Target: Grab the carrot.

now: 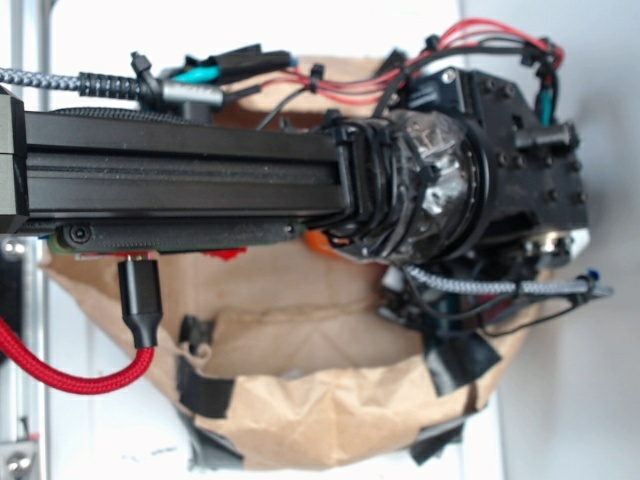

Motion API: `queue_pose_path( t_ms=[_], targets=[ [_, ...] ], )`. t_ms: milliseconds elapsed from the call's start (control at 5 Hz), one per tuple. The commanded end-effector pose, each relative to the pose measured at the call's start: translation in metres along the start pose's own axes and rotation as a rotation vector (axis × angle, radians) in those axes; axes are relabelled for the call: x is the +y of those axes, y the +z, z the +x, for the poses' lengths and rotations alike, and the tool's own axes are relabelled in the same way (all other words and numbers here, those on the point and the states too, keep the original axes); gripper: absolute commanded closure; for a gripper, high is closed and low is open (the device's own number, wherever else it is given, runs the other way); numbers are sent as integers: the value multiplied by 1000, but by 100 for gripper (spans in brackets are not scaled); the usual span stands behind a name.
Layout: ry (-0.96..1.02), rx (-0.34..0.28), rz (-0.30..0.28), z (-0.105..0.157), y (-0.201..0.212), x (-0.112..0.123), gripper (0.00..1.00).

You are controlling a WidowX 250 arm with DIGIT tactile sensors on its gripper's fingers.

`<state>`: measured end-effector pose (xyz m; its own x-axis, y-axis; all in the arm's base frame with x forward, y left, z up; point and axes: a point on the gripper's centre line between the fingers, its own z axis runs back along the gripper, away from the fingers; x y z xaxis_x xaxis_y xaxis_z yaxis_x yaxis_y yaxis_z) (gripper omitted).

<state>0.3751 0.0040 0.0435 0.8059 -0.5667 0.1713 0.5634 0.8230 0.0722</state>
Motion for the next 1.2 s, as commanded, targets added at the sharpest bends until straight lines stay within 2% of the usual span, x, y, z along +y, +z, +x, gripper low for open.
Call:
queue_pose_path(
  t_ms=[0, 200, 600, 1000],
  targets=[
    [-45, -100, -83, -6, 55, -1, 0],
    [-49, -134, -119, -19, 82, -8, 0],
    [-72, -111, -59, -48, 96, -28, 0],
    [-72, -111, -59, -48, 96, -28, 0]
  ],
)
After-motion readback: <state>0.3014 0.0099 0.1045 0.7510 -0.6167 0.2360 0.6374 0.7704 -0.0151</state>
